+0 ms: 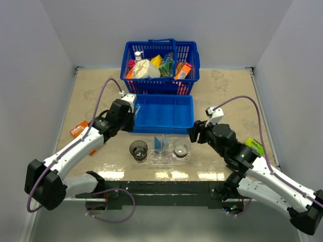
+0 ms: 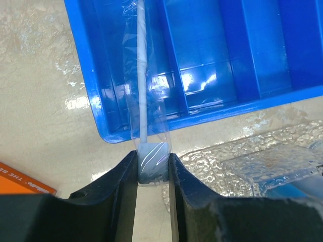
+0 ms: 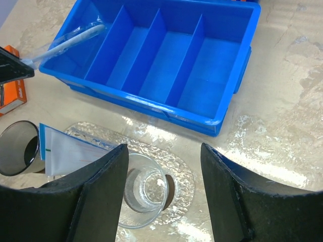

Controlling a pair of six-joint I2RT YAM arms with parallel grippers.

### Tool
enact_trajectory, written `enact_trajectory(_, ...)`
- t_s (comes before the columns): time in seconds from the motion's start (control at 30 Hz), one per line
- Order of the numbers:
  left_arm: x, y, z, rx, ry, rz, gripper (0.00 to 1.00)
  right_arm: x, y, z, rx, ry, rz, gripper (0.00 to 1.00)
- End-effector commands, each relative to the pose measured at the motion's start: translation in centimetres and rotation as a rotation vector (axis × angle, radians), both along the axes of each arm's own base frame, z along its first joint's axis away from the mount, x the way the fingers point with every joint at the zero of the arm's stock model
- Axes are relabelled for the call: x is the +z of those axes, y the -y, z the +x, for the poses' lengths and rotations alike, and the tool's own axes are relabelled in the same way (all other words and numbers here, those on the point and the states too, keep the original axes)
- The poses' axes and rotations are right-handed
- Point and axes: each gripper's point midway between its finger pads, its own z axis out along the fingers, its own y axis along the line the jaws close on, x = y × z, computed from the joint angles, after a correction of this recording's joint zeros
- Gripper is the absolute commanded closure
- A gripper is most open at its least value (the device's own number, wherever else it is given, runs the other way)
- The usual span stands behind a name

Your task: Prepare toiletry sets of a toothbrush and toothpaste on the tray

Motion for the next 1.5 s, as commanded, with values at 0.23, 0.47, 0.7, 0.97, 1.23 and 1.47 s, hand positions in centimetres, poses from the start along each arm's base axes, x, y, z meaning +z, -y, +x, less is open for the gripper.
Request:
enact_trajectory(0.23,4.5,0.1,-3.4,-0.073,0.004,-0.081,1.0,1.5,0.6,0.7,-0.058,0.033,0.023,0.39)
enact_trajectory(0.47,6.1,-0.3,-6.3,-0.087,-0.035,-0.134,1.0,2.0,0.8,1.0,-0.071,0.038,0.011,0.39)
enact_trajectory(0.7,8.3,0.1,-8.9,-0.132,-0.074,-0.202,1.0,2.1,0.9,1.1,-0.077,0.039,0.007,0.39)
enact_trajectory(0.97,9.7,-1.2,-11.1,-0.167,-0.125,-0.155,1.0,2.2,1.0,1.2,-0.088,0.038,-0.006,0.39)
enact_trajectory(1.23,10.4,-1.4,-13.4,-0.236,-0.165,-0.119,1.0,1.8,1.5,1.5,-0.115,0.033,-0.028,0.39)
enact_trajectory(1.47,11.9,-0.2,-14.8,-0.288,-0.195,-0.187,1.0,2.1,1.8,1.3,-0.119,0.036,-0.028,0.4)
